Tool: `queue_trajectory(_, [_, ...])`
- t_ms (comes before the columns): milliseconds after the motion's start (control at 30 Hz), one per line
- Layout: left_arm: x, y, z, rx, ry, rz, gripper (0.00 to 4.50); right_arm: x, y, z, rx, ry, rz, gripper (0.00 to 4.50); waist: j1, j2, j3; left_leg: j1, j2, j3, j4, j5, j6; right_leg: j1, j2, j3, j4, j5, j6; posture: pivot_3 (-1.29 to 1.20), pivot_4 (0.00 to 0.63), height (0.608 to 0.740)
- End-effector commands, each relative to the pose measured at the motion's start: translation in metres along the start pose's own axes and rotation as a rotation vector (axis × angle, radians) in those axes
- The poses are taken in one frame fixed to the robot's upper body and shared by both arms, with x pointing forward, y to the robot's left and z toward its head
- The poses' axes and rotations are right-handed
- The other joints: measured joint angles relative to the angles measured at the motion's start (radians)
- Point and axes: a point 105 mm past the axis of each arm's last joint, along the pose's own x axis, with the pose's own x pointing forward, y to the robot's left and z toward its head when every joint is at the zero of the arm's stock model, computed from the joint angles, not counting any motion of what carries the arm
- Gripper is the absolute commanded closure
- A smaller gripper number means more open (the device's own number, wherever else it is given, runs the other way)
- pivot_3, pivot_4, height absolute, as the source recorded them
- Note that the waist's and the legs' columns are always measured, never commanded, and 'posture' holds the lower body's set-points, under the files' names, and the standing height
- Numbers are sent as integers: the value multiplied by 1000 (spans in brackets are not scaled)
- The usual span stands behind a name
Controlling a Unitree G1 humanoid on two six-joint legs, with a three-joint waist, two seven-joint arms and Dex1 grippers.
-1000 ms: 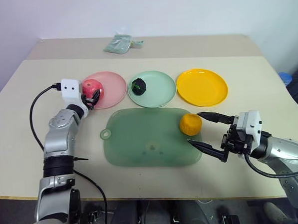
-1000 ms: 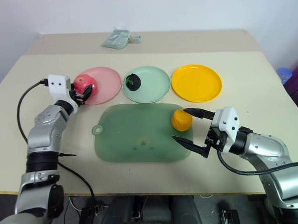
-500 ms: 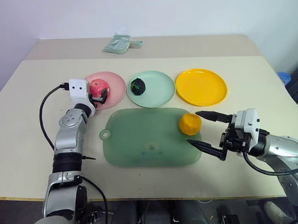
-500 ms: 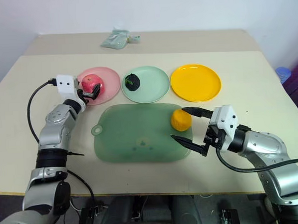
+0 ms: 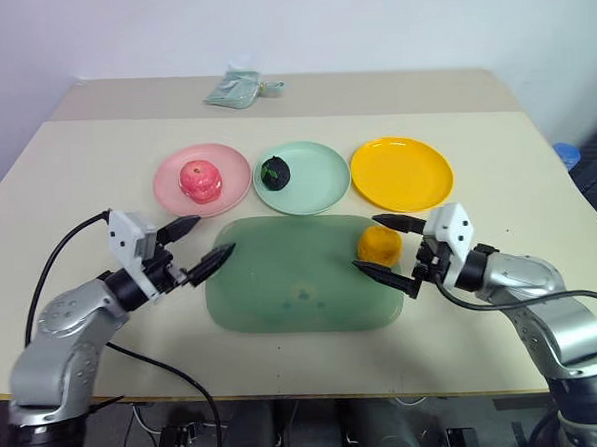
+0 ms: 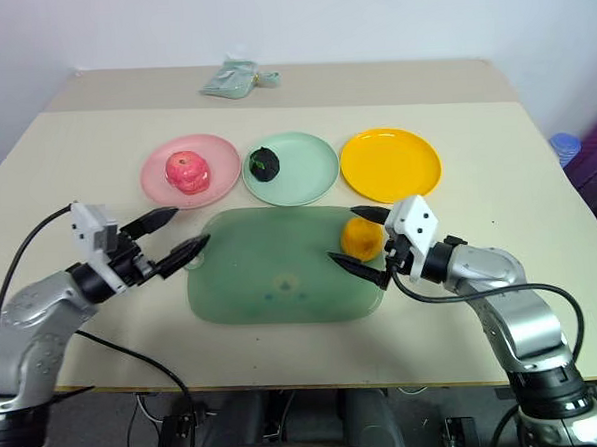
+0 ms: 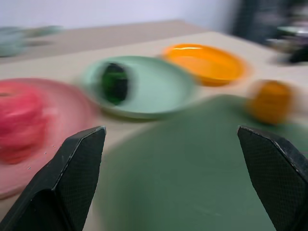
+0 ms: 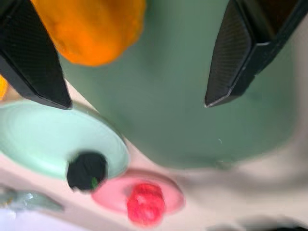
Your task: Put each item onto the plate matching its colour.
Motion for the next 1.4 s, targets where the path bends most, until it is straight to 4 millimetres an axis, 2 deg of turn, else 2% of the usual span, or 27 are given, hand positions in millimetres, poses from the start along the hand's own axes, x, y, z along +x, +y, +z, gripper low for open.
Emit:
queue_trajectory(33, [-12,-26,13,49,9,-213,43,6,-7,-5,-17,8,-24,0,2,1,0,0,0,0,0,0,0,0,0,0,0,0,0,0,150,740])
queue_trajectory(200, [-20,-34,14,58,68,-340,43,6,-18,-15,-11,22,-49,0,3,1,0,0,-1,0,-1,0,0,0,0,0,-1,0,0,0,150,740])
queue_trajectory(367, [-19,-35,14,77,73,-356,43,2,-26,-22,-11,42,-64,0,1,1,0,0,0,0,-1,0,1,0,1,0,-1,0,0,0,150,740])
queue_trajectory(700, [-14,-34,9,117,58,-335,43,4,-26,-12,-6,33,-59,0,-15,1,0,0,0,0,-2,0,1,-1,1,0,0,0,0,0,150,740])
queue_trajectory(833, [-13,-33,9,124,50,-322,0,6,-26,-7,0,27,-62,1156,-15,1,0,0,0,0,-2,0,1,-1,1,0,0,0,0,0,150,740])
queue_trajectory(867, [-13,-32,10,126,49,-317,0,6,-26,-6,1,27,-64,1265,-15,1,0,0,0,0,-2,0,1,-1,1,0,0,0,0,0,150,740])
queue_trajectory(1033, [-12,-29,11,124,34,-278,0,8,-28,1,-8,12,-79,1270,-15,1,0,0,0,0,-2,0,1,-1,0,0,-1,0,0,0,150,740])
queue_trajectory(1100, [-12,-29,12,128,31,-267,0,11,-31,10,2,-24,-83,1270,-16,1,0,0,0,0,-2,0,1,-1,0,0,-1,0,0,0,150,740])
queue_trajectory(1200, [-9,-28,13,123,15,-241,0,16,-40,25,27,-83,-100,1270,-17,1,0,0,0,0,-3,0,1,-1,0,0,0,0,0,0,150,740])
queue_trajectory(1300, [-2,-26,12,133,15,-214,0,27,-70,37,-10,-105,-168,1270,-19,1,0,0,0,0,-3,0,1,-1,0,0,0,0,0,0,150,740])
queue_trajectory(1400, [9,-21,12,142,17,-161,0,38,-103,36,-8,-109,-252,1270,-16,1,0,0,0,1,-3,0,0,-2,0,0,0,0,0,0,150,740])
